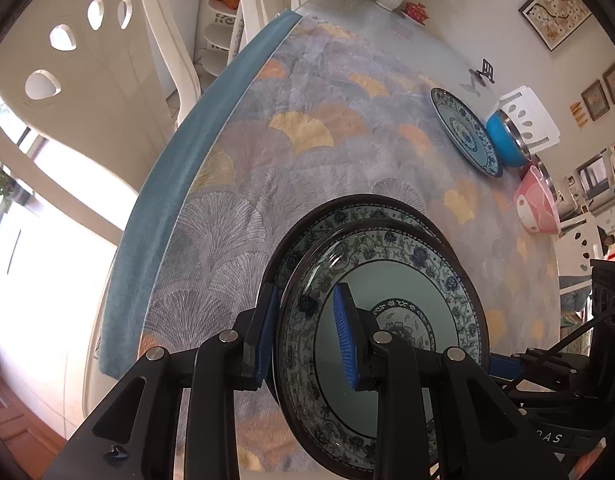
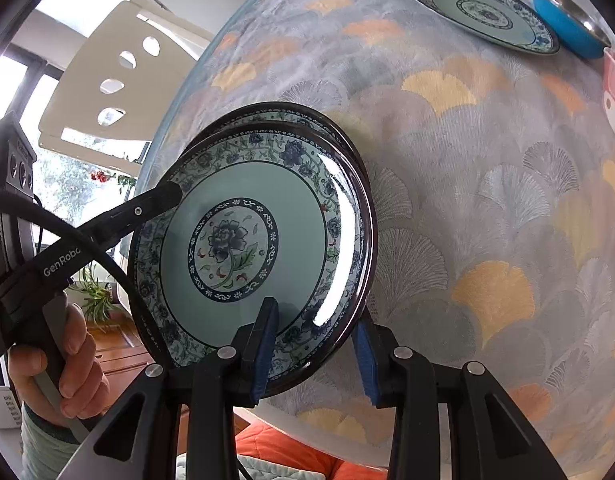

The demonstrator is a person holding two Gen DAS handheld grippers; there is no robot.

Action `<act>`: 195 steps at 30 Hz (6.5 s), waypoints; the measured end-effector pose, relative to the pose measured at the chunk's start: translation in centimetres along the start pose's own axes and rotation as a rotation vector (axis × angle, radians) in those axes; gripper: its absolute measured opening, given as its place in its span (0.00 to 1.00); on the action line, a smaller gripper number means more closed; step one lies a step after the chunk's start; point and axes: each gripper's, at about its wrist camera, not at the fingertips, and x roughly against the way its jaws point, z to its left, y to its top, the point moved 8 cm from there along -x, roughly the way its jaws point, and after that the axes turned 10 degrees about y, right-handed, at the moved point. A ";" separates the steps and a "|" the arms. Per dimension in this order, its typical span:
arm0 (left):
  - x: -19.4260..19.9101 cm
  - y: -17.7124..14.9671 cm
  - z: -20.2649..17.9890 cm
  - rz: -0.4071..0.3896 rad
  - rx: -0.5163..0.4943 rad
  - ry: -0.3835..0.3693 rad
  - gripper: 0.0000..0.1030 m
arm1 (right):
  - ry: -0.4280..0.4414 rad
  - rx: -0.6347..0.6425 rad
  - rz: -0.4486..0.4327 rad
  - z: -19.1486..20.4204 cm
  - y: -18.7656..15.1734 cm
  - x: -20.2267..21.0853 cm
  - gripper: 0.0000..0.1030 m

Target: Organize plates and bowls

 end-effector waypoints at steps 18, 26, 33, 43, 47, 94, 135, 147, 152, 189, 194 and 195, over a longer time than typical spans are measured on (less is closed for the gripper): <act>0.9 4.1 1.2 -0.046 0.006 0.024 0.26 | -0.138 0.154 0.081 0.0 1.0 -0.4 0.35; 2.5 7.7 -1.8 -0.094 -0.068 -0.035 0.26 | -0.101 0.071 -0.033 -1.6 4.0 4.9 0.35; 4.6 11.7 -8.2 -0.161 -0.221 -0.123 0.26 | -0.053 -0.033 -0.232 -2.7 8.2 12.1 0.35; 6.6 17.4 -16.2 -0.219 -0.367 -0.243 0.41 | -0.010 -0.218 -0.555 -4.8 11.5 20.1 0.52; 5.7 19.2 -18.5 -0.201 -0.367 -0.290 0.63 | -0.044 -0.301 -0.576 -7.1 12.3 20.6 0.52; -13.0 22.7 -22.7 0.021 -0.423 -0.276 0.31 | -0.171 -0.478 -0.429 -20.4 18.8 8.5 0.31; 8.3 4.9 -1.9 -0.180 -0.128 0.017 0.31 | -0.127 0.283 -0.319 5.7 2.5 10.8 0.31; 4.4 1.0 0.0 -0.079 -0.114 0.045 0.31 | -0.119 0.225 -0.127 3.4 0.2 4.8 0.31; 2.5 0.4 -0.1 -0.042 -0.141 0.052 0.31 | -0.137 0.201 -0.081 2.4 -0.3 3.1 0.32; 2.7 2.3 -0.1 -0.057 -0.085 -0.005 0.32 | -0.057 0.016 -0.101 -0.7 0.2 3.9 0.32; 4.7 4.4 -3.6 -0.125 -0.153 -0.042 0.32 | -0.057 0.033 -0.165 -0.8 1.1 6.5 0.32; 5.1 4.9 -4.7 -0.137 -0.182 -0.054 0.32 | -0.057 0.028 -0.179 -1.0 1.3 7.2 0.32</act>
